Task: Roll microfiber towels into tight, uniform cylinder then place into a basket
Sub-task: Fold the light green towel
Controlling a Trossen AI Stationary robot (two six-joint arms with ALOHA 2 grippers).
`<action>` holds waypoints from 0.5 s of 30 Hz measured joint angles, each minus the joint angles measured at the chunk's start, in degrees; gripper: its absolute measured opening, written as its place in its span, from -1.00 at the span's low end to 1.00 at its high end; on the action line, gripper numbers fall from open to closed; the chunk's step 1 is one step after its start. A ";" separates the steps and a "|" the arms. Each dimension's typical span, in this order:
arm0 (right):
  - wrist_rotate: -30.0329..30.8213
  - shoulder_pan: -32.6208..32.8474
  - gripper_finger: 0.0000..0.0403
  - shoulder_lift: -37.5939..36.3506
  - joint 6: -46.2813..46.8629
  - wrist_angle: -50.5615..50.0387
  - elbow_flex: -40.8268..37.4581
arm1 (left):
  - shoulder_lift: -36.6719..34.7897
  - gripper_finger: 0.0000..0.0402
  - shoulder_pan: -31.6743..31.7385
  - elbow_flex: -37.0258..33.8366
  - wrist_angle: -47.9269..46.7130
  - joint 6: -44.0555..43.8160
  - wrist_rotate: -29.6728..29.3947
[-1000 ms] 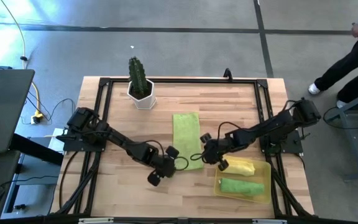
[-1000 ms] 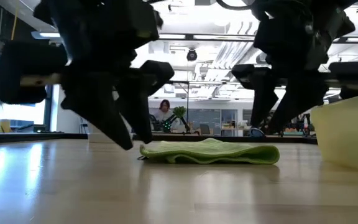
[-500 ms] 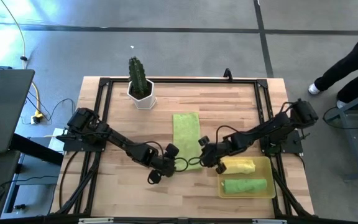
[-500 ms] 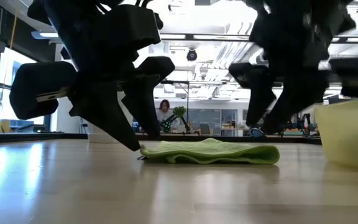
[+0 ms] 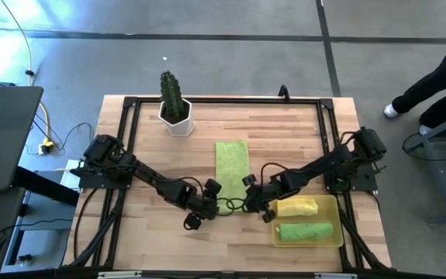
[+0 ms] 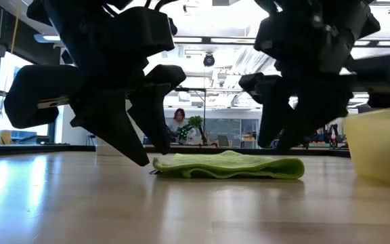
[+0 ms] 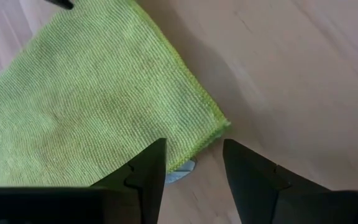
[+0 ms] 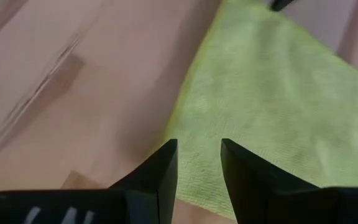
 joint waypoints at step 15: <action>-1.85 -5.06 -0.42 6.17 6.25 3.75 2.24 | -0.77 -0.24 -2.16 -0.47 -11.00 -8.82 -7.58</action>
